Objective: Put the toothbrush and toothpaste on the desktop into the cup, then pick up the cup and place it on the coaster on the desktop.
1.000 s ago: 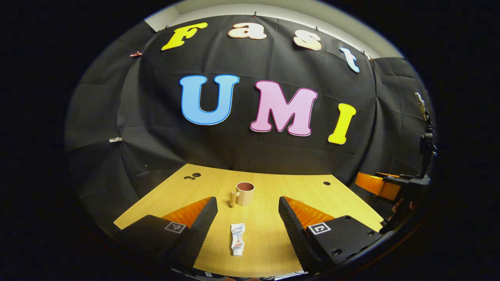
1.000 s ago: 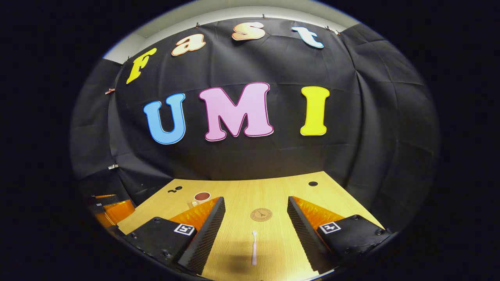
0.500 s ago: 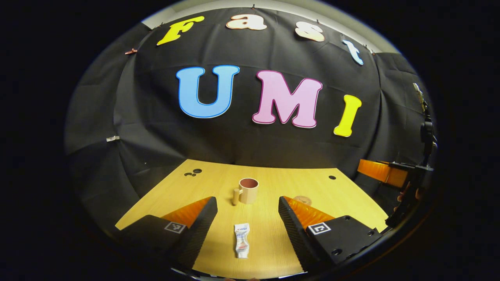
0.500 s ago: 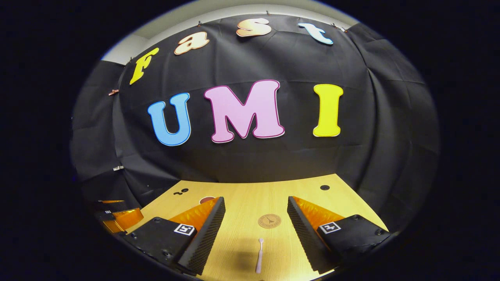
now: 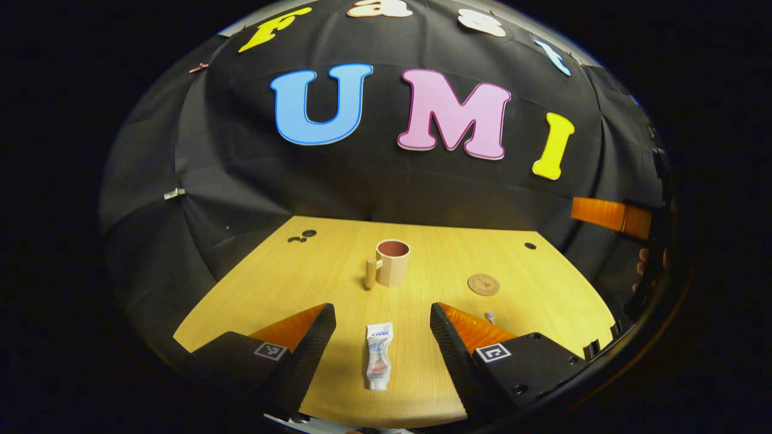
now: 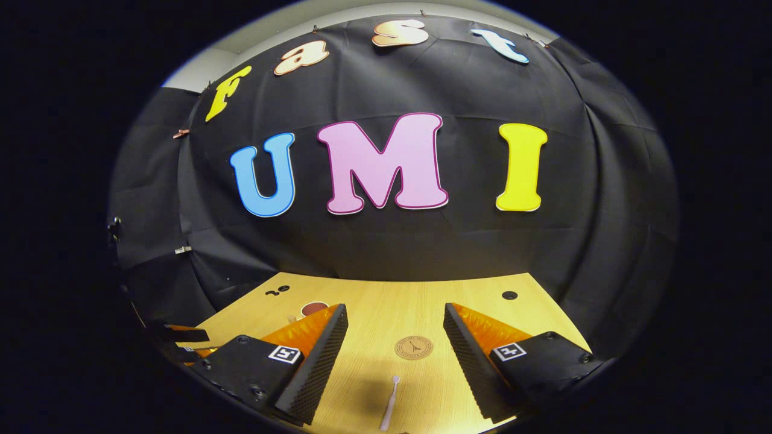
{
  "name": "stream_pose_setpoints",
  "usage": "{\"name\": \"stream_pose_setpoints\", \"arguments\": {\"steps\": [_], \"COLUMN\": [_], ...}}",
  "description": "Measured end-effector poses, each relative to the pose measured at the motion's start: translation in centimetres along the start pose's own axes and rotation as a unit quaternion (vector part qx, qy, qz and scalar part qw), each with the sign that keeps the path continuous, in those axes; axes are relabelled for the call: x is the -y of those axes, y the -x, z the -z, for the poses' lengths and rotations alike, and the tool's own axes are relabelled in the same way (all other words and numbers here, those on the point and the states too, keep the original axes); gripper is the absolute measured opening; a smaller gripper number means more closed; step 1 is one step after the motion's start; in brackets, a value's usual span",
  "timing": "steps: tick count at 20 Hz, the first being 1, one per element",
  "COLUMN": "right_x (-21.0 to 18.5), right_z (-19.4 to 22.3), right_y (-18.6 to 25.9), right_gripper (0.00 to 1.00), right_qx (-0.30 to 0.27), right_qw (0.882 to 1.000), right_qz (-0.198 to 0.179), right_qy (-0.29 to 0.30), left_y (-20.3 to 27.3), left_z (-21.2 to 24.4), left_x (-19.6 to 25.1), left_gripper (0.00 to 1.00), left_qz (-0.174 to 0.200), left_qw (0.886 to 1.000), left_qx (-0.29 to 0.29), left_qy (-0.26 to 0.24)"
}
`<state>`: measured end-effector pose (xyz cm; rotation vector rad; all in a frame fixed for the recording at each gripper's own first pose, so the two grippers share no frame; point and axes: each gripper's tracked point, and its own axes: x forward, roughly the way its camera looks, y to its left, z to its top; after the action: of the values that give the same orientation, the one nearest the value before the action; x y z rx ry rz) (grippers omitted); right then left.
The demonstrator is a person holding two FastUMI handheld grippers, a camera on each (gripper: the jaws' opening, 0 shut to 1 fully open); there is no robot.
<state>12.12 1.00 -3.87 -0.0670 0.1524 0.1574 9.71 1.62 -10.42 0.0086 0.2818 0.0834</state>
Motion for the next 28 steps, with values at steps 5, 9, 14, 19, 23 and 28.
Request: {"name": "stream_pose_setpoints", "arguments": {"steps": [5,9,14,19,23,28], "right_x": [0.3,0.6,1.0,1.9,2.5,3.2], "right_z": [1.1,2.4,4.2,5.3,6.4,7.9], "right_y": [-2.1,-3.3,-4.2,-4.2,-4.3,-4.0], "right_gripper": [0.98,0.98,0.99,0.99,0.99,0.99], "right_qx": [-0.013,-0.027,-0.052,-0.066,-0.081,-0.095], "right_qw": [1.0,0.999,0.998,0.997,0.996,0.995], "right_qz": [-0.011,-0.019,-0.027,-0.025,-0.022,-0.016], "right_qy": [-0.003,-0.002,-0.005,-0.002,-0.006,-0.013], "left_y": [-3.2,-6.1,-9.9,-11.4,-11.8,-12.0], "left_z": [3.5,6.9,10.8,14.2,15.4,15.9], "left_x": [0.3,0.2,-0.2,-1.1,-0.8,-0.1], "left_gripper": [0.98,0.98,0.97,0.96,0.95,0.82], "left_qz": [-0.004,-0.008,-0.01,-0.024,-0.018,-0.007], "left_qw": [0.999,0.996,0.99,0.982,0.98,0.979], "left_qx": [-0.049,-0.093,-0.143,-0.186,-0.199,-0.201], "left_qy": [0.003,0.01,-0.012,-0.028,-0.02,-0.027]}}
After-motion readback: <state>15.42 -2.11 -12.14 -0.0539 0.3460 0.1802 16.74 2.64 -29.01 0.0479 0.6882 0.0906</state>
